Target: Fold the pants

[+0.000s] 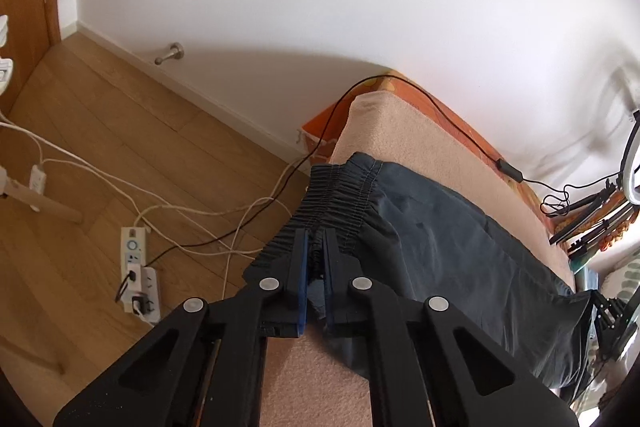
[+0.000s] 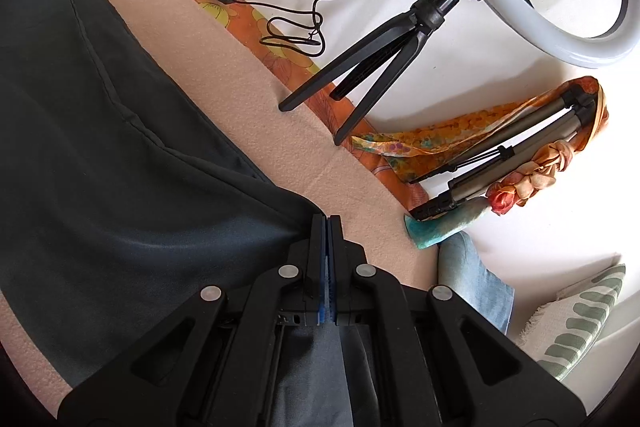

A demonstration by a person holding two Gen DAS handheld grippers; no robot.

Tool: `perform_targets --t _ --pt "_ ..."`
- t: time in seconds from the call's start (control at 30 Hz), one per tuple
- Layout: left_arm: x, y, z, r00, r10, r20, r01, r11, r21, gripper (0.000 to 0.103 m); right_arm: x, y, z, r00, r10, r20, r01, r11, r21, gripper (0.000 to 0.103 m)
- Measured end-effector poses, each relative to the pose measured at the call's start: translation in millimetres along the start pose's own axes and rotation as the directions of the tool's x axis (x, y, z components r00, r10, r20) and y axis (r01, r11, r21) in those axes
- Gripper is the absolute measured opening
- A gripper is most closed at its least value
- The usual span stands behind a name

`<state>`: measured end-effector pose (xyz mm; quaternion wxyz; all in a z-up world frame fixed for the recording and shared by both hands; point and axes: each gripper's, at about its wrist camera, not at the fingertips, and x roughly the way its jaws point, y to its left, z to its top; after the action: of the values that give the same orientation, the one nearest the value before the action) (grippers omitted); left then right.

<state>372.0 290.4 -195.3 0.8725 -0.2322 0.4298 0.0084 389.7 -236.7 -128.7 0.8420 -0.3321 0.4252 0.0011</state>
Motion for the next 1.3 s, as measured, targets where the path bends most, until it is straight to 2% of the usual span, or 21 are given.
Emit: perform_targets --t 0.13,0.23,0.3,0.37,0.4,0.47,0.5,0.53,0.6,0.7,0.77,0.83,0.9,1.1,1.2,1.3 --pt "-25 -2 10 0.996 0.014 0.084 -0.017 0.999 0.027 0.001 -22 -20 9 0.999 -0.02 0.036 0.02 1.0 0.019 0.001" --pt "-36 -2 21 0.993 0.016 0.114 -0.019 0.999 0.032 0.0 -38 -39 22 0.996 -0.047 0.077 0.043 0.998 0.045 0.001" --pt "-37 -5 25 0.993 0.006 0.122 -0.013 0.998 0.057 0.0 -40 -50 34 0.994 -0.057 0.089 0.053 0.997 0.049 0.001" --pt "-30 -7 25 0.995 0.006 0.095 -0.013 0.998 0.067 0.0 -37 -52 43 0.995 -0.051 0.086 0.047 0.998 0.044 0.001" --pt "-25 -6 23 0.998 -0.017 0.063 0.013 0.998 0.059 0.003 -34 -49 46 0.995 -0.049 0.083 0.047 0.998 0.035 0.001" --pt "-16 -6 18 0.999 -0.046 0.013 0.046 0.998 0.033 0.019 -29 -39 47 0.996 -0.045 0.078 0.045 0.999 0.003 0.001" --pt "-12 -6 14 0.998 -0.055 -0.01 0.056 0.998 0.022 0.04 -27 -33 47 0.996 -0.043 0.078 0.044 0.999 -0.012 0.001" --pt "-8 -7 11 0.998 -0.057 -0.026 0.057 0.998 0.012 0.056 -25 -28 45 0.996 -0.04 0.077 0.042 0.999 -0.022 0.001" --pt "-2 -6 5 0.998 -0.024 -0.055 0.023 1.0 -0.009 0.059 -20 -19 43 0.997 -0.027 0.072 0.029 0.999 -0.029 0.001" --pt "10 -2 -3 0.995 -0.013 -0.098 0.009 0.999 -0.045 0.059 -14 -11 42 0.997 -0.02 0.069 0.023 0.999 -0.04 0.001" --pt "14 -1 -8 0.995 0.005 -0.104 -0.01 0.999 -0.047 0.05 -12 -8 42 0.998 -0.017 0.066 0.02 0.999 -0.041 0.001" --pt "13 -5 -11 0.996 -0.001 -0.091 -0.002 1.0 -0.026 0.019 -11 -6 42 0.998 -0.019 0.065 0.022 0.999 -0.047 0.001" --pt "8 -11 -12 0.999 0.015 -0.049 -0.015 1.0 0.015 0.01 -12 -5 40 0.998 -0.02 0.063 0.023 0.998 -0.051 0.001" --pt "-28 -16 -2 0.998 -0.007 0.059 0.005 0.999 0.04 0.006 -28 -13 33 0.998 -0.012 0.064 0.015 0.999 -0.037 0.001" --pt "-45 -16 11 0.995 -0.019 0.103 0.015 0.999 0.035 0.005 -44 -30 34 0.997 -0.006 0.082 0.006 1.0 0.0 0.001" --pt "-55 -14 23 0.989 -0.02 0.149 0.017 1.0 0.022 0.005 -54 -50 44 0.994 -0.033 0.108 0.028 0.998 0.048 0.001"
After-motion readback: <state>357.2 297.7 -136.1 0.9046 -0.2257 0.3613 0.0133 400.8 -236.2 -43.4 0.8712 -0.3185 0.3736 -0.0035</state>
